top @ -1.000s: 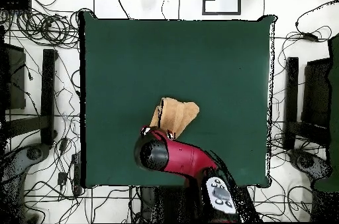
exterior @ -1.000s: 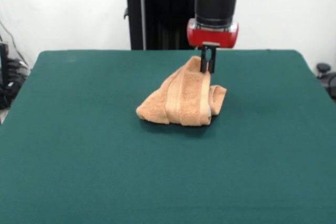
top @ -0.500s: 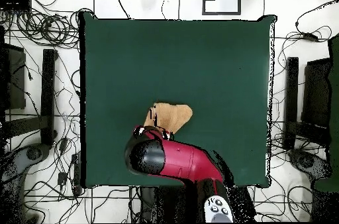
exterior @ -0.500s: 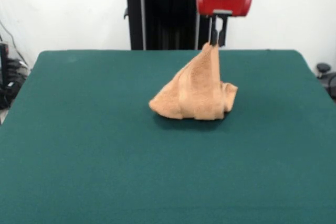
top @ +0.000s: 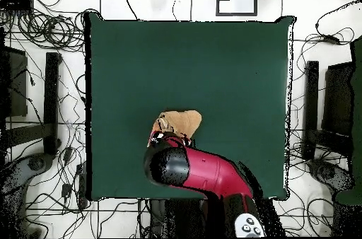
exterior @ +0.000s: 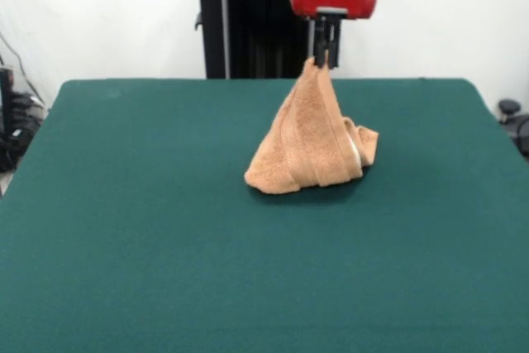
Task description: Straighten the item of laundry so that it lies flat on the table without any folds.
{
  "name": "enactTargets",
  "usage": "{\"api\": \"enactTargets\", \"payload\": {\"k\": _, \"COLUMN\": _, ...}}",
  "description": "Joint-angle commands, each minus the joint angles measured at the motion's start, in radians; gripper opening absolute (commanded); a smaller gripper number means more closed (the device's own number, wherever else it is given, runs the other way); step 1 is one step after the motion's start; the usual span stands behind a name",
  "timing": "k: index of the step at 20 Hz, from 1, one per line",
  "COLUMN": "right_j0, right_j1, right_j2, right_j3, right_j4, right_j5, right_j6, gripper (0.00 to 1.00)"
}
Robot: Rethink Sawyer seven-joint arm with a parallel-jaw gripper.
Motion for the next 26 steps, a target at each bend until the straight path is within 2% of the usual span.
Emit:
{"api": "enactTargets", "payload": {"k": 1, "right_j0": -0.094, "right_j1": 0.082, "right_j2": 0.149, "right_j3": 0.032, "right_j4": -0.030, "right_j5": -0.096, "right_j6": 0.060, "gripper": 0.00}}
{"api": "enactTargets", "payload": {"k": 4, "right_j0": -0.167, "right_j1": 0.107, "right_j2": 0.187, "right_j3": 0.011, "right_j4": -0.059, "right_j5": -0.080, "right_j6": 0.003, "gripper": 0.00}}
{"api": "enactTargets", "payload": {"k": 7, "right_j0": -0.214, "right_j1": 0.094, "right_j2": 0.207, "right_j3": -0.021, "right_j4": -0.081, "right_j5": -0.007, "right_j6": -0.045, "gripper": 0.00}}
{"api": "enactTargets", "payload": {"k": 10, "right_j0": -0.244, "right_j1": 0.076, "right_j2": 0.223, "right_j3": -0.044, "right_j4": -0.099, "right_j5": 0.059, "right_j6": -0.066, "gripper": 0.00}}
{"api": "enactTargets", "payload": {"k": 23, "right_j0": -0.373, "right_j1": 0.114, "right_j2": 0.311, "right_j3": -0.106, "right_j4": -0.208, "right_j5": 0.113, "right_j6": -0.118, "gripper": 0.00}}
{"api": "enactTargets", "payload": {"k": 26, "right_j0": -0.372, "right_j1": 0.087, "right_j2": 0.313, "right_j3": -0.111, "right_j4": -0.221, "right_j5": 0.151, "right_j6": -0.104, "gripper": 0.00}}
